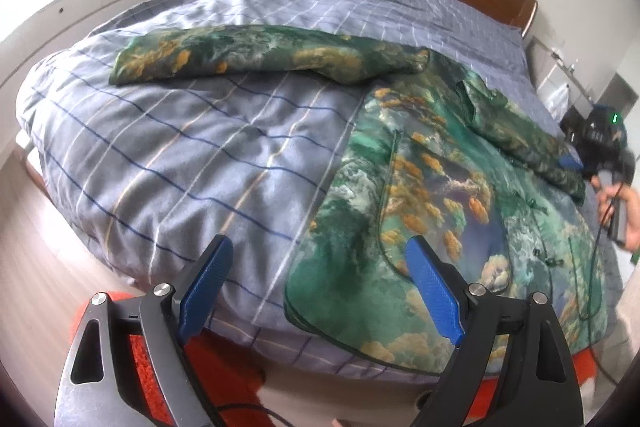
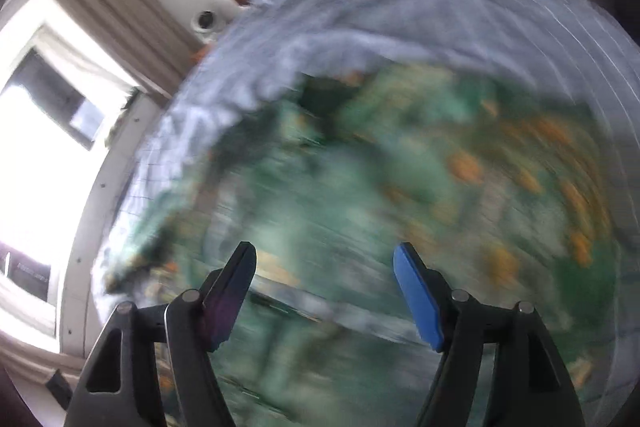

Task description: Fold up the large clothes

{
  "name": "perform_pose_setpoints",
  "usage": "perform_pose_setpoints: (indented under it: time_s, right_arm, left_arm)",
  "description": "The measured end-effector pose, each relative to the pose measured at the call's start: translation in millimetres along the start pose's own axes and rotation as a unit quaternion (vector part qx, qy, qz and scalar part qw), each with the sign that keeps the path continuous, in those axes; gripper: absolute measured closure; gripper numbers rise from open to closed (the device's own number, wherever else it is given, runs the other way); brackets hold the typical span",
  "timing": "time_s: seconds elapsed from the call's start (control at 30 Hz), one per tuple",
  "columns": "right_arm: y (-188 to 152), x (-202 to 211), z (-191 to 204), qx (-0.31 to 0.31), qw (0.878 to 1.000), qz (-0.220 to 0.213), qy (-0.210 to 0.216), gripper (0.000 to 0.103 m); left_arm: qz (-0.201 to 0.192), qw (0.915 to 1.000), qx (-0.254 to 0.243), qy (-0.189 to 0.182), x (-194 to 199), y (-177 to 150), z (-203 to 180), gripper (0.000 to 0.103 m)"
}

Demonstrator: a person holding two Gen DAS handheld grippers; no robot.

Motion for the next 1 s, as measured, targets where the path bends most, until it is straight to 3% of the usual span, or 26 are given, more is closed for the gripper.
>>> perform_pose_setpoints:
  time_s: [0.1, 0.17, 0.27, 0.43, 0.5, 0.57, 0.6, 0.63, 0.77, 0.87, 1.0]
  right_arm:
    - [-25, 4, -61, -0.054, 0.998, 0.012, -0.035, 0.034]
    - [-31, 16, -78, -0.079, 0.997, -0.014, -0.023, 0.035]
    - [-31, 39, -73, -0.093, 0.995, -0.047, 0.003, 0.035]
    - [-42, 73, -43, -0.061, 0.993, -0.072, 0.066, 0.030]
    - [-61, 71, -51, -0.058, 0.995, -0.056, 0.053, 0.026]
    - [-83, 52, -67, -0.065, 0.998, -0.012, 0.013, 0.026]
    - [-100, 41, -82, -0.066, 0.998, 0.020, -0.013, 0.033]
    - [-107, 40, -87, -0.056, 0.998, 0.022, -0.014, 0.034]
    - [-121, 64, -60, 0.010, 0.999, 0.007, -0.034, 0.034]
    - [-134, 93, -29, 0.041, 0.999, -0.015, -0.013, 0.033]
    - [-175, 118, -1, 0.086, 0.995, -0.027, -0.044, 0.025]
  left_arm:
    - [0.000, 0.9999, -0.010, 0.005, 2, -2, -8, 0.014]
    - [-0.003, 0.9997, -0.021, 0.012, 5, -3, -15, 0.014]
    - [-0.003, 0.9993, -0.034, 0.018, 6, -5, -26, 0.014]
    - [0.002, 0.9984, -0.054, 0.019, 4, -10, -45, 0.014]
    - [0.004, 0.9977, -0.065, 0.020, 3, -12, -54, 0.014]
    - [0.007, 0.9966, -0.079, 0.022, 2, -16, -63, 0.014]
    - [0.008, 0.9960, -0.086, 0.024, 2, -17, -65, 0.014]
    - [0.009, 0.9954, -0.092, 0.026, 2, -18, -68, 0.014]
    - [-0.001, 0.9934, -0.110, 0.032, 5, -16, -77, 0.014]
    - [-0.007, 0.9936, -0.110, 0.025, 5, -9, -82, 0.009]
    - [-0.014, 0.9926, -0.120, 0.014, -13, -8, -97, 0.005]
Point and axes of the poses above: each gripper's, at about its wrist camera, not at the fingertips, and x roughly against the way its jaws point, z to its left, y to its top, the point moved 3 cm from there along -x, roughly the way its jaws point, and after that the axes turned 10 degrees about y, right-handed, at the moved point
